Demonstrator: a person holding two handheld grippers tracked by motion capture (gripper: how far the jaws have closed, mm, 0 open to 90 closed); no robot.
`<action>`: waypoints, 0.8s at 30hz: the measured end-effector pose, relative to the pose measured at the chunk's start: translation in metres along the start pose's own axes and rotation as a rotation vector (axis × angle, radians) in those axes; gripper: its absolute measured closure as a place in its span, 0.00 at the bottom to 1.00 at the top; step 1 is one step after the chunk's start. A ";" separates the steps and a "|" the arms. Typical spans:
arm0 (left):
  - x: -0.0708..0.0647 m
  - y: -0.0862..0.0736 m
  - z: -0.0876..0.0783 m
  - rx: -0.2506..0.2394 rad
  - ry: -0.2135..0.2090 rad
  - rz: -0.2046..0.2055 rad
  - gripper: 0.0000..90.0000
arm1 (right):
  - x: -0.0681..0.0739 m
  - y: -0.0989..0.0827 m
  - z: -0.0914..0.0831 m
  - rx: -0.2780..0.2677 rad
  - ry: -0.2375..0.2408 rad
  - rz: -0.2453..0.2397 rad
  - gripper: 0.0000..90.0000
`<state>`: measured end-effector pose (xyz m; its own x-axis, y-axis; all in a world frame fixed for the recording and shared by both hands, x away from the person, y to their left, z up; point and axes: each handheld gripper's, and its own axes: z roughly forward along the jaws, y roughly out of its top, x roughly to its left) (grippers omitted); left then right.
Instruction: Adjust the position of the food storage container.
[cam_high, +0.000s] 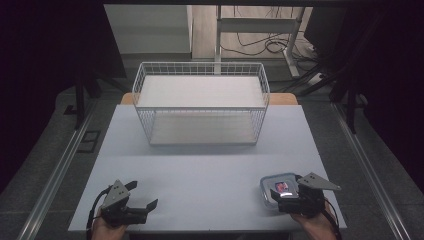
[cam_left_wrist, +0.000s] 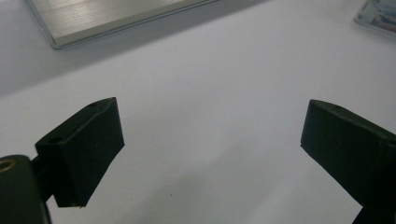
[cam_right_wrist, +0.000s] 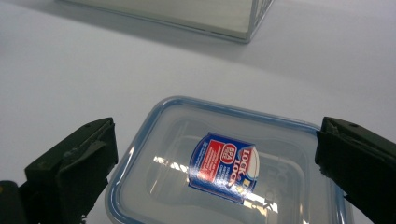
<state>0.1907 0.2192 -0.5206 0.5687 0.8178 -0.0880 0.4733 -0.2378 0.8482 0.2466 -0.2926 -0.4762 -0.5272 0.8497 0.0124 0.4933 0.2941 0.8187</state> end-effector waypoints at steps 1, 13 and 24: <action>0.000 0.000 0.000 0.000 0.000 0.000 0.06 | 0.000 0.000 0.000 0.000 0.000 0.000 0.00; 0.000 -0.001 0.004 0.019 -0.007 0.006 0.05 | -0.006 0.000 -0.003 0.032 -0.020 0.050 0.08; 0.001 -0.002 0.004 0.020 -0.012 -0.001 0.05 | -0.029 -0.002 -0.018 0.033 -0.048 0.049 0.62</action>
<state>0.1931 0.2178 -0.5245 0.5763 0.8116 -0.0952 0.4868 -0.2474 0.8378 0.2487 -0.3257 -0.4681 -0.4684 0.8832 0.0244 0.5407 0.2647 0.7985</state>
